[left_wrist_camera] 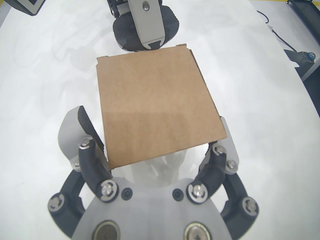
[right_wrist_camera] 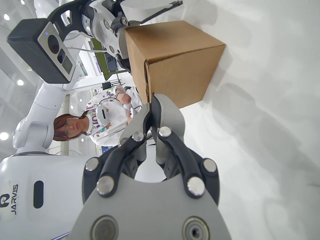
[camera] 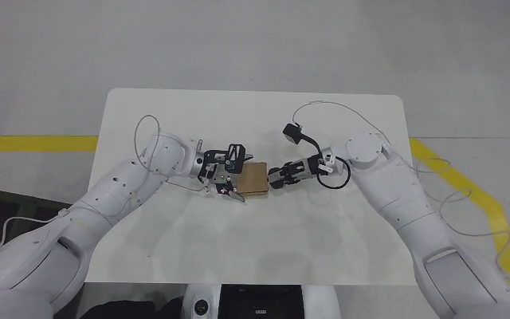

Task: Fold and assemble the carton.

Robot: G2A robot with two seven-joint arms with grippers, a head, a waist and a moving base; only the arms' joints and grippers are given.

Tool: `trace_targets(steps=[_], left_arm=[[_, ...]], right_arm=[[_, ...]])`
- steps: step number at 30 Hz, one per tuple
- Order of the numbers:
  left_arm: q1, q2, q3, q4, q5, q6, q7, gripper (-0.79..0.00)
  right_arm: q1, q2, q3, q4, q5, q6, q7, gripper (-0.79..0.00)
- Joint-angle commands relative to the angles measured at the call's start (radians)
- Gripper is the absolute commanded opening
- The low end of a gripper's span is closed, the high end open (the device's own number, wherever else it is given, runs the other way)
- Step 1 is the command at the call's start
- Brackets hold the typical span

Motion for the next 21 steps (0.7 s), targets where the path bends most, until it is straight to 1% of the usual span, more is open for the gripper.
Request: trace_targets(steps=[1,8,14,15,17,21], left_arm=[[0.000,-0.001,0.000,0.001,0.000,0.000,0.001,0.000],[0.000,-0.002,-0.002,0.006,0.004,0.000,0.002,0.000],[0.000,0.002,-0.008,0.011,-0.001,0.000,0.010,0.000],[0.003,0.004,-0.013,0.014,-0.014,0.000,0.020,0.000],[0.006,0.012,-0.019,0.013,-0.030,0.000,0.032,0.000],[0.009,0.034,-0.040,0.005,-0.046,0.000,0.045,0.000]], right_arm=[[0.004,-0.004,-0.005,0.006,0.005,-0.003,0.001,-0.785],[0.015,-0.015,-0.018,0.034,0.016,-0.014,0.007,-0.785],[0.023,-0.011,0.000,0.045,0.020,-0.022,0.015,-0.785],[0.023,-0.009,0.005,0.045,0.018,-0.024,0.017,-0.785],[0.021,-0.003,0.019,0.043,0.015,-0.028,0.021,-0.760],[0.008,0.012,0.053,0.034,0.010,-0.048,0.022,-0.727]])
